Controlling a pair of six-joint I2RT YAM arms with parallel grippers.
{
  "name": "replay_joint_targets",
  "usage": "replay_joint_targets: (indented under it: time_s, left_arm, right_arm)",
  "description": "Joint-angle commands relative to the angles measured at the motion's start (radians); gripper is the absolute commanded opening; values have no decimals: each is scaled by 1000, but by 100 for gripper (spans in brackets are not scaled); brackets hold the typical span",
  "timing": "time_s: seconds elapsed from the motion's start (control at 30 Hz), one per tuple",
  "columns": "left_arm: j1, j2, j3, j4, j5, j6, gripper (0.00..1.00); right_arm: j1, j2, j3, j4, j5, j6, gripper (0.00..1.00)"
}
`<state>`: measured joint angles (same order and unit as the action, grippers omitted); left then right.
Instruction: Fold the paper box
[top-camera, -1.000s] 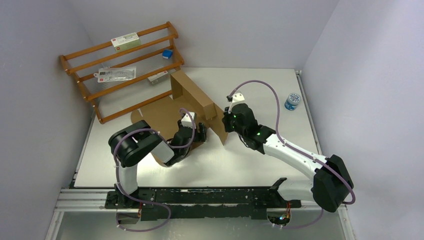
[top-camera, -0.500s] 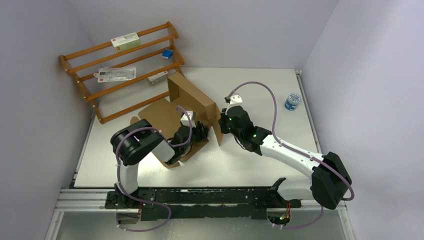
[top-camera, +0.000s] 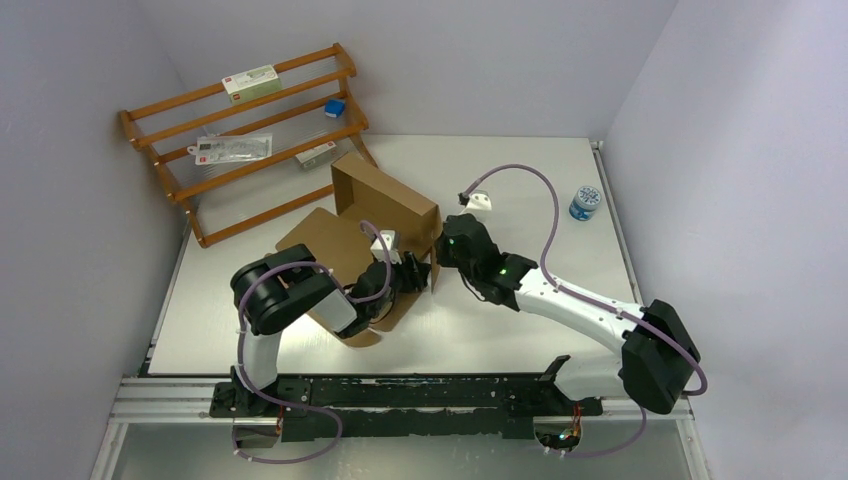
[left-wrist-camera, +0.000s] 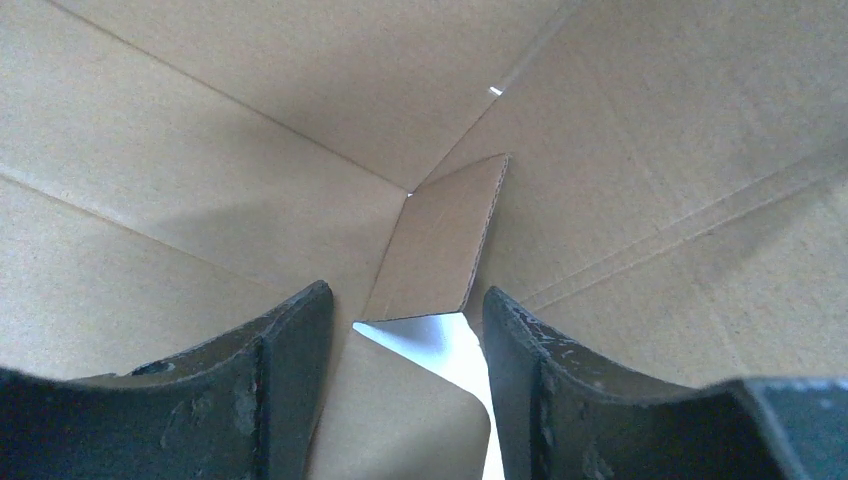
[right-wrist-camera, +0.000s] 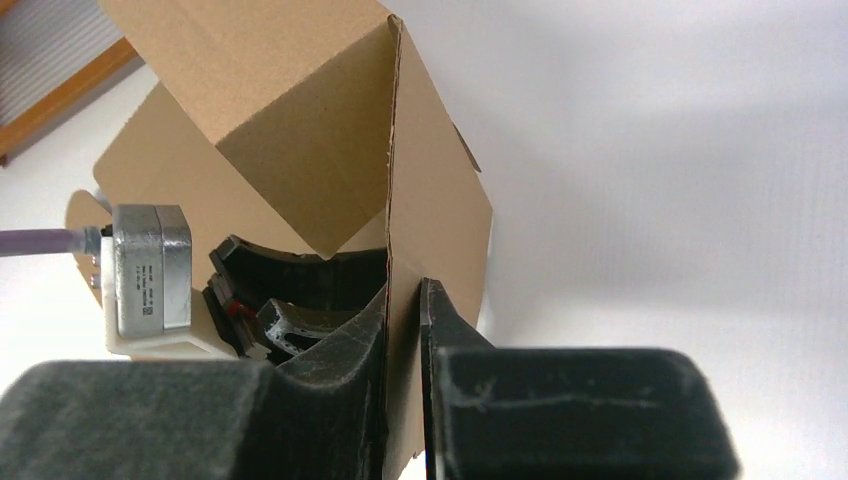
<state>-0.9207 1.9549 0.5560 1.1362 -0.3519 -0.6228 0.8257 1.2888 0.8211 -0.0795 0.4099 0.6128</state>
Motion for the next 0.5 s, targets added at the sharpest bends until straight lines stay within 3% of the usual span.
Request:
replay_joint_targets:
  time_s: [0.0,0.23,0.47]
  left_arm:
    - [-22,27,-29,-69,18,-44,61]
    - [-23,14,-46,-59,12,-66,58]
    - [-22,51,-58,-5,39,-100,46]
  right_arm:
    - [10,-5,32,2,0,145,13]
    - [10,-31,29,-7,10,246,16]
    - [10,-39,47,-55,47,331,16]
